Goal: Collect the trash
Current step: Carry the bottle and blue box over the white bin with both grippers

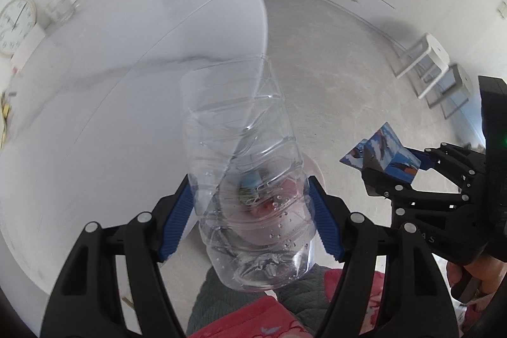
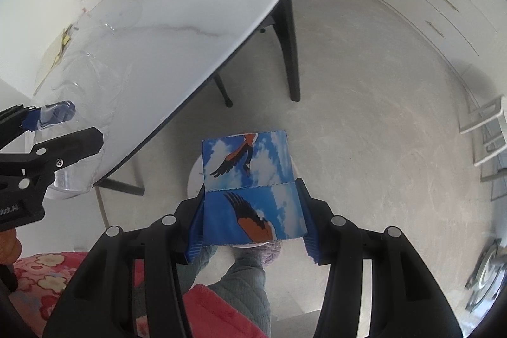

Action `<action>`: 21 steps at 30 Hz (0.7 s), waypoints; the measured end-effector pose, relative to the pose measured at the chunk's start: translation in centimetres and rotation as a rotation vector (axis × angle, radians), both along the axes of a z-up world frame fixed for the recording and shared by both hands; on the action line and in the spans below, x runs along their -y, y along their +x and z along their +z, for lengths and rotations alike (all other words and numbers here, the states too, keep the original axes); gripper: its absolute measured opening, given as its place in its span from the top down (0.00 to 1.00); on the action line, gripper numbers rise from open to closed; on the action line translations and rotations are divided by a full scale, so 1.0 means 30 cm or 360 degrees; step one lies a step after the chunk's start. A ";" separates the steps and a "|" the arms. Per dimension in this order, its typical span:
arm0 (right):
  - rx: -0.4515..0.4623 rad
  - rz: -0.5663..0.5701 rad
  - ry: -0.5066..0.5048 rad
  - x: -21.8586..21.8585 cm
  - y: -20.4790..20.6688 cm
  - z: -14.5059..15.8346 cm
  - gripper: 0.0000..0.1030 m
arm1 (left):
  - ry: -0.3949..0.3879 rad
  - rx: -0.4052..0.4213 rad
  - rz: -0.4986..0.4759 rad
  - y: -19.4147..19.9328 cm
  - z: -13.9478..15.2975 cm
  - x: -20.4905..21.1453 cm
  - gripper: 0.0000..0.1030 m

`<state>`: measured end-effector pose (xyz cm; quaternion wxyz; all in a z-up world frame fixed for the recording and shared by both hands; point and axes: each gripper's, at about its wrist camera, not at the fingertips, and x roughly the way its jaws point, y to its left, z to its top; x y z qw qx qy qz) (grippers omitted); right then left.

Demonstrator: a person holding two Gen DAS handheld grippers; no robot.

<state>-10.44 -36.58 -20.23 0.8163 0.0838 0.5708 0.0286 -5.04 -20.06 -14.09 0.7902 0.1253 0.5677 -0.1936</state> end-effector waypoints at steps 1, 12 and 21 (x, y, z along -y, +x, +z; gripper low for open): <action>0.0003 -0.0030 0.0013 -0.002 -0.004 0.001 0.51 | 0.0003 0.0002 -0.0032 -0.003 0.004 0.005 0.35; 0.0006 -0.0162 -0.0002 -0.038 -0.059 0.009 0.51 | -0.0005 -0.0055 -0.0212 -0.030 -0.019 0.014 0.35; -0.0009 -0.0265 -0.0036 -0.033 -0.094 0.026 0.51 | -0.0013 -0.0121 -0.0389 -0.010 -0.103 0.040 0.35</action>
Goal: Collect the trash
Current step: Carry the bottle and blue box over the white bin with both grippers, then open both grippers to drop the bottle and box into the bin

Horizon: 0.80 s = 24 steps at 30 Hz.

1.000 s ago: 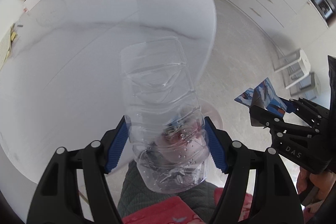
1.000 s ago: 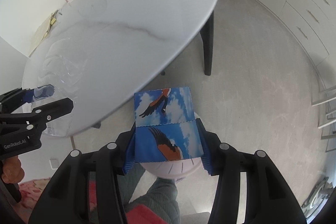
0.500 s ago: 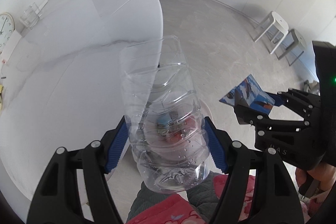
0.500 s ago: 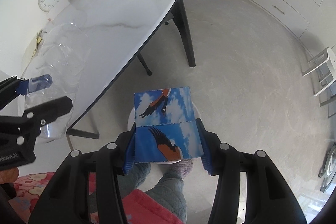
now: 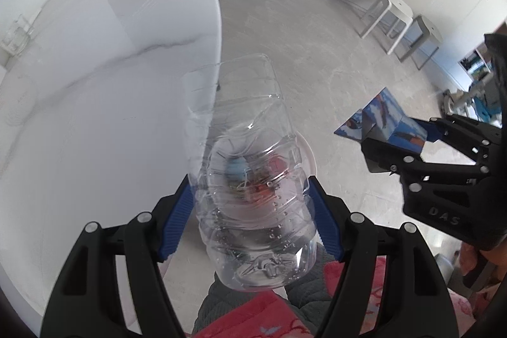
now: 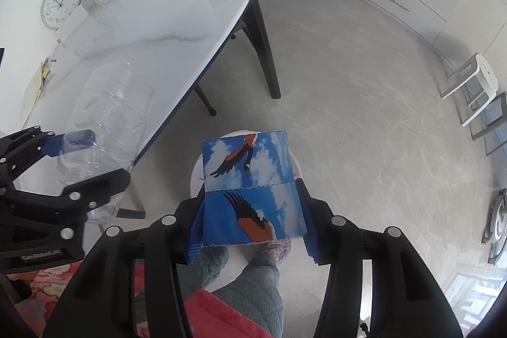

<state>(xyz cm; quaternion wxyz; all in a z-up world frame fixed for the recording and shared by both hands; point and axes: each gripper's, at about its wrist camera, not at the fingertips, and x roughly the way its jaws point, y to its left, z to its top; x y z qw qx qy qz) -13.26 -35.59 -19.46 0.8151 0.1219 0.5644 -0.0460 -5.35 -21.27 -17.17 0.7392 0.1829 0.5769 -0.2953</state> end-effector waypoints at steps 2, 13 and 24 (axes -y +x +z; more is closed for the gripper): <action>-0.0011 -0.0024 -0.0004 0.009 -0.010 0.002 0.51 | 0.0008 -0.0036 -0.0044 0.006 -0.032 0.007 0.35; -0.0045 -0.0065 -0.0030 0.043 -0.029 0.003 0.50 | -0.0015 -0.0196 -0.0213 0.025 -0.199 0.081 0.19; -0.0044 -0.0056 -0.0015 0.045 -0.013 -0.003 0.50 | -0.0020 -0.0024 0.0025 0.029 -0.094 -0.015 0.10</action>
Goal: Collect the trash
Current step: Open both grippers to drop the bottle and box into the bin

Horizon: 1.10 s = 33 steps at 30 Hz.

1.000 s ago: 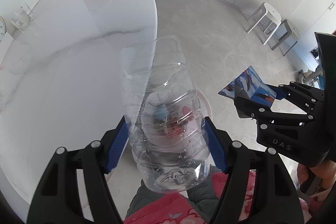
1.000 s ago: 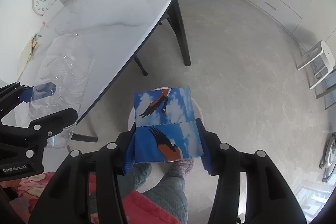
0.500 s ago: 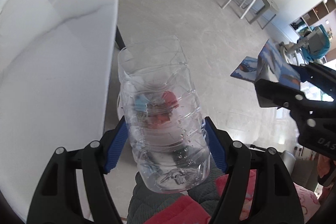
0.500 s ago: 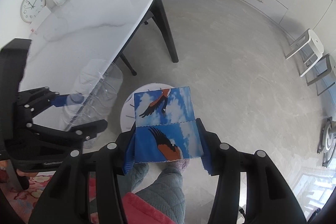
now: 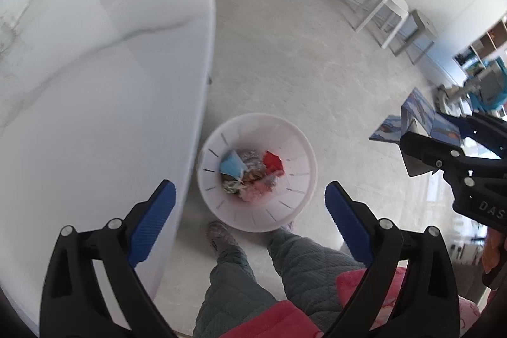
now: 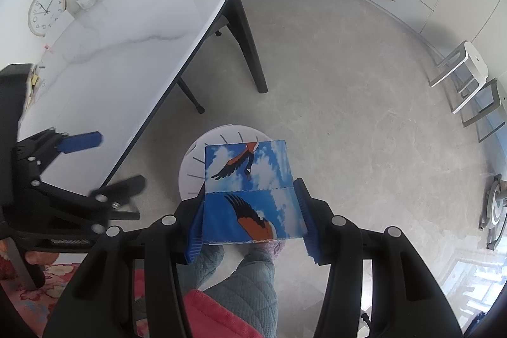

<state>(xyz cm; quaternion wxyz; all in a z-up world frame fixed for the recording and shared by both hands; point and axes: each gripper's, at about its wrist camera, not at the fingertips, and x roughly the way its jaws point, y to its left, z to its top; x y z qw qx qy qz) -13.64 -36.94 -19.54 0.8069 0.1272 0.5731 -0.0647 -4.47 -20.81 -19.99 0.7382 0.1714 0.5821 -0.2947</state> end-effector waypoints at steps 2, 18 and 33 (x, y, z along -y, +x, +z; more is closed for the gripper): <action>0.0001 0.0014 0.0009 -0.015 0.007 -0.005 0.50 | 0.0013 0.0050 0.0076 0.005 0.037 -0.045 0.08; -0.0051 0.0177 0.0073 -0.139 0.090 -0.088 0.50 | -0.0029 0.0152 0.0485 0.030 0.176 -0.295 0.08; -0.0192 0.0211 0.0059 -0.196 0.163 -0.255 0.08 | 0.0025 0.0101 0.0498 -0.012 0.150 -0.339 0.08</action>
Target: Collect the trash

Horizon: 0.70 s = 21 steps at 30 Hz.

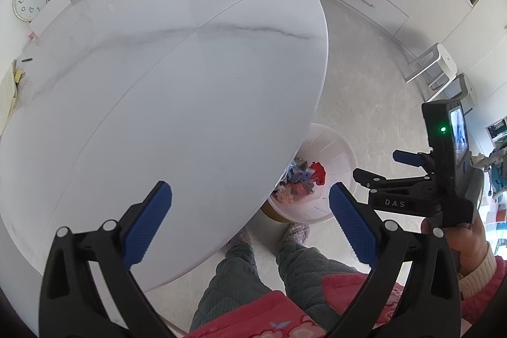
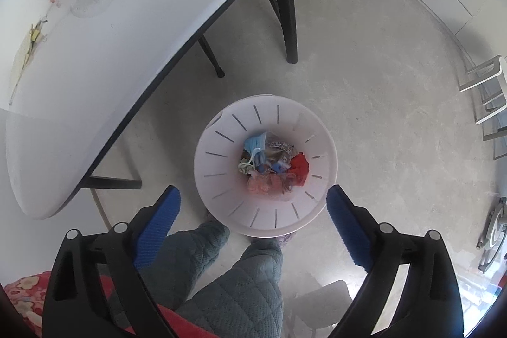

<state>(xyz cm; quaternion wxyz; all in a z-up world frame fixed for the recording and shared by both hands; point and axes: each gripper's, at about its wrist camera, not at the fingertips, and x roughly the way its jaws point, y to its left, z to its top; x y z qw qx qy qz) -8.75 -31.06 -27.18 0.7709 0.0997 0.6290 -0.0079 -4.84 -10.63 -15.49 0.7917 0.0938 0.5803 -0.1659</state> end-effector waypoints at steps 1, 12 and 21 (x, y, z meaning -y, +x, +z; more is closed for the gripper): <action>0.0012 -0.0004 -0.0006 0.002 -0.004 0.013 0.07 | 0.0000 -0.0004 -0.0001 0.000 -0.001 0.004 0.08; 0.0152 -0.0007 -0.0064 0.026 -0.053 0.174 0.03 | -0.0014 0.0037 0.0012 -0.003 0.009 0.039 0.08; 0.0248 0.0079 -0.0068 0.035 -0.038 0.280 0.02 | -0.0032 0.0107 0.0200 -0.015 0.042 0.024 0.08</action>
